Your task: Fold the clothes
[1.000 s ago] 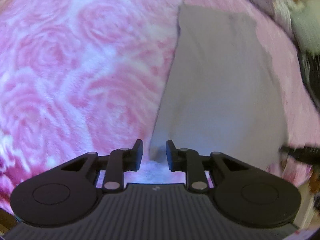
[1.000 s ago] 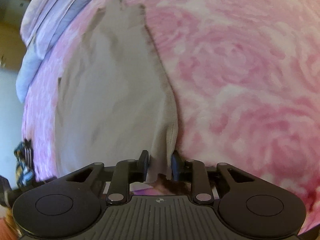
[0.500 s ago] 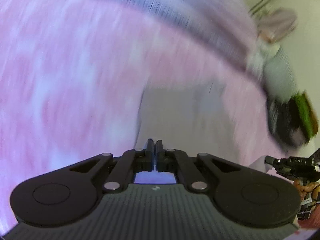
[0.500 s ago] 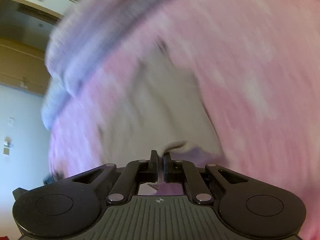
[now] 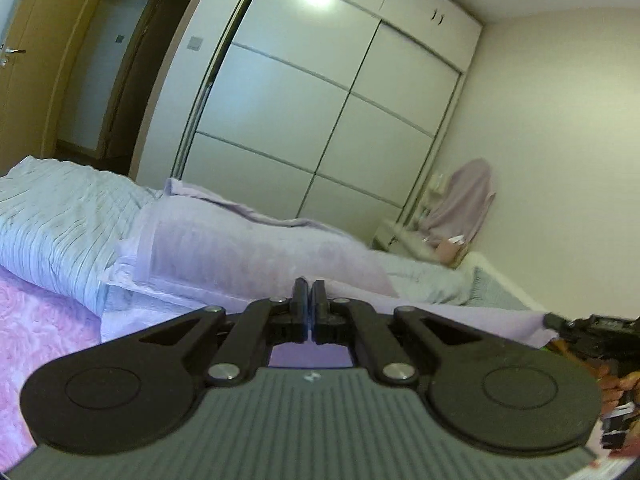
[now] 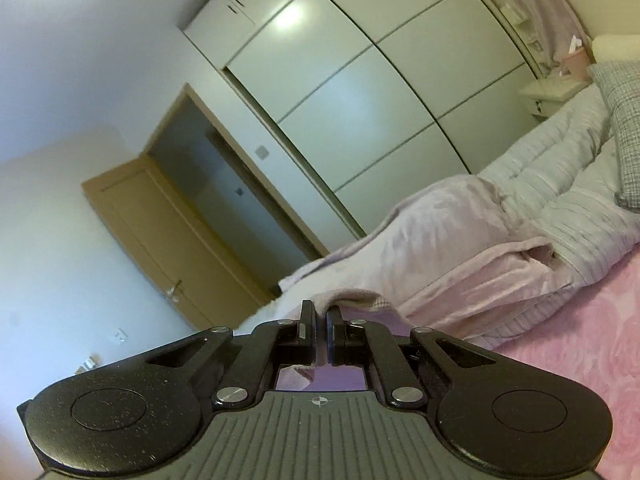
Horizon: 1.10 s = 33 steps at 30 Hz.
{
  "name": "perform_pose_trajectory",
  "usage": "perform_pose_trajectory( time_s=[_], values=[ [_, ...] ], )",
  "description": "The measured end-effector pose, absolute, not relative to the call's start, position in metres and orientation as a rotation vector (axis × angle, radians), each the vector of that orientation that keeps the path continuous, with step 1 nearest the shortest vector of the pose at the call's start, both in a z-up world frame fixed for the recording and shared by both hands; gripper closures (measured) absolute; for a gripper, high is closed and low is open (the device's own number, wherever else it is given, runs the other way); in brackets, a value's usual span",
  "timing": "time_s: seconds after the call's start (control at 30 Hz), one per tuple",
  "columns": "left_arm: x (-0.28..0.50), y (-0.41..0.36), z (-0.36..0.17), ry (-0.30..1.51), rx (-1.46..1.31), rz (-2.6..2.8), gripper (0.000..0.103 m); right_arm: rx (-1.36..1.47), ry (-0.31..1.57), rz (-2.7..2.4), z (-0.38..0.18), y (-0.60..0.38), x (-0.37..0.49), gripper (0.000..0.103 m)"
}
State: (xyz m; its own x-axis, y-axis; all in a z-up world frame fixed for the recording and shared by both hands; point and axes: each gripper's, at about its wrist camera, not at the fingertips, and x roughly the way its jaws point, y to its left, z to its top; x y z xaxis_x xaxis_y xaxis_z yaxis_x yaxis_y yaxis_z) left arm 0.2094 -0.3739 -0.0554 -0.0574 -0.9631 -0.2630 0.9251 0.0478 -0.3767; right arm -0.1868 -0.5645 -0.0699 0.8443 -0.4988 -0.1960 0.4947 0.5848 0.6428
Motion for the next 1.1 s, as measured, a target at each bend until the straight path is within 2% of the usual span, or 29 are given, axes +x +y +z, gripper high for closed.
perform_pose_trajectory(
  time_s=[0.07,0.17,0.43,0.5,0.6,0.83,0.9,0.97,1.03,1.1],
  values=[
    [0.203,-0.355,-0.068,0.534,-0.063,-1.54,0.103,0.773,0.019,-0.573,-0.085,-0.551,-0.196,0.102],
    [0.194,-0.321,-0.115,0.629,0.021,-1.509,0.103,0.839,0.106,-0.571,-0.125,-0.534,-0.212,0.102],
    [0.176,-0.247,-0.307,1.023,0.335,-1.282,0.103,1.1,0.521,-0.65,-0.322,-0.476,-0.235,0.102],
    [0.17,-0.227,-0.339,1.066,0.395,-1.254,0.103,1.142,0.619,-0.672,-0.362,-0.458,-0.241,0.102],
    [0.158,-0.196,-0.359,1.107,0.467,-1.247,0.103,1.195,0.714,-0.711,-0.399,-0.431,-0.255,0.102],
    [0.142,-0.182,-0.382,1.113,0.627,-1.247,0.103,1.227,0.772,-0.736,-0.415,-0.402,-0.273,0.102],
    [0.14,-0.178,-0.392,1.132,0.69,-1.23,0.099,1.204,0.806,-0.743,-0.41,-0.397,-0.271,0.102],
    [0.146,-0.177,-0.389,1.158,0.685,-1.224,0.095,1.171,0.904,-0.775,-0.401,-0.399,-0.264,0.094],
    [0.153,-0.178,-0.382,1.17,0.705,-1.185,0.094,1.044,1.044,-0.863,-0.385,-0.396,-0.251,0.067],
    [0.16,-0.179,-0.37,1.153,0.696,-1.158,0.095,0.821,1.13,-0.99,-0.364,-0.391,-0.236,0.064]
  ],
)
